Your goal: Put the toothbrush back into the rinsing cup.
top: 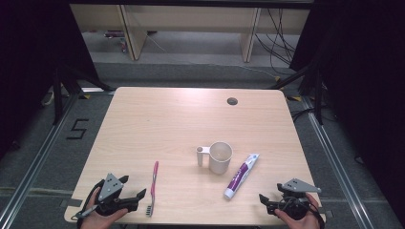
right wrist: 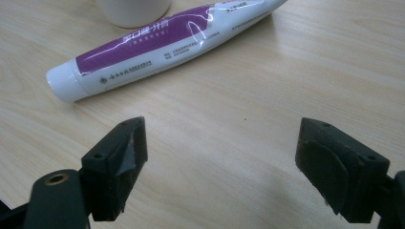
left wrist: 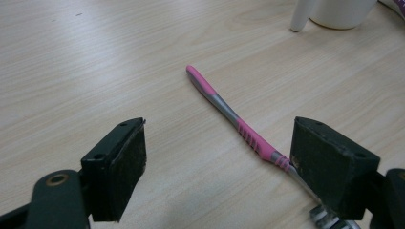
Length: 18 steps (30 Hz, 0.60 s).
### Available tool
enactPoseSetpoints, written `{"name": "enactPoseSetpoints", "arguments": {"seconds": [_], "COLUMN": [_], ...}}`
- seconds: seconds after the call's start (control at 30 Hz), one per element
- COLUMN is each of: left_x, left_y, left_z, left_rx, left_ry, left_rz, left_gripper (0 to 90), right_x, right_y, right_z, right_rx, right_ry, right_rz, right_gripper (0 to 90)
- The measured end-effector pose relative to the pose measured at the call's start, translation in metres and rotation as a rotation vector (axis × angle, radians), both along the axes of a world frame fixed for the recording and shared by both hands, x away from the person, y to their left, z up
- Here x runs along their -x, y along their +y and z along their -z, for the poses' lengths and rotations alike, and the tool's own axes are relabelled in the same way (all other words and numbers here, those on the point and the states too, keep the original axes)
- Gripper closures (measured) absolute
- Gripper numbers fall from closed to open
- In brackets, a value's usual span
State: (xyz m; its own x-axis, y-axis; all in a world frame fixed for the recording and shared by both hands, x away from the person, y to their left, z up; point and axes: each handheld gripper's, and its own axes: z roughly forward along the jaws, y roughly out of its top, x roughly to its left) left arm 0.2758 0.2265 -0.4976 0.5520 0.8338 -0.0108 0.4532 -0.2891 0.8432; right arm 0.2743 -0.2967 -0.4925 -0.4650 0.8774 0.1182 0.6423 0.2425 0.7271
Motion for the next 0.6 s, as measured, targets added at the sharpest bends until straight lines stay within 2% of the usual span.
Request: {"name": "enactPoseSetpoints", "arguments": {"seconds": [0.03, 0.07, 0.17, 0.3, 0.43, 0.47, 0.53, 0.57, 0.6], "left_x": [0.0002, 0.0004, 0.0004, 0.0001, -0.0001, -0.0004, -0.0017, -0.0026, -0.0046], "left_y": [-0.0009, -0.0017, -0.0041, -0.0048, -0.0047, -0.0048, -0.0045, -0.0053, -0.0052], "left_z": [-0.0005, -0.0011, -0.0016, -0.0008, -0.003, -0.0032, -0.0038, -0.0036, -0.0044], "left_rx": [-0.007, -0.018, -0.018, -0.013, -0.019, -0.017, -0.021, -0.006, -0.01], "left_ry": [-0.002, -0.006, -0.011, -0.005, -0.005, -0.005, -0.004, -0.005, -0.006], "left_rz": [-0.001, -0.001, 0.021, 0.025, 0.033, 0.04, 0.05, 0.05, 0.058], "left_gripper": [19.0, 19.0, 19.0, 19.0, 19.0, 19.0, 19.0, 19.0, 19.1], "right_x": [0.0005, -0.0006, 0.0009, -0.0004, -0.0002, 0.0005, 0.0002, -0.0005, -0.0006], "right_y": [0.0007, -0.0013, 0.0003, -0.0009, -0.0003, 0.0002, -0.0001, -0.0005, -0.001], "right_z": [-0.0004, -0.0003, -0.0008, 0.0003, 0.0002, 0.0, 0.0001, 0.0004, -0.0002], "right_rx": [-0.006, 0.005, -0.011, 0.006, 0.0, -0.009, -0.005, 0.001, 0.005], "right_ry": [0.014, 0.001, 0.011, -0.004, -0.007, 0.013, 0.007, -0.008, 0.003], "right_rz": [0.002, -0.011, 0.009, -0.01, -0.003, -0.003, -0.005, -0.002, -0.002], "right_gripper": [19.2, 19.3, 19.5, 19.6, 20.1, 20.1, 20.1, 20.2, 20.2]}}
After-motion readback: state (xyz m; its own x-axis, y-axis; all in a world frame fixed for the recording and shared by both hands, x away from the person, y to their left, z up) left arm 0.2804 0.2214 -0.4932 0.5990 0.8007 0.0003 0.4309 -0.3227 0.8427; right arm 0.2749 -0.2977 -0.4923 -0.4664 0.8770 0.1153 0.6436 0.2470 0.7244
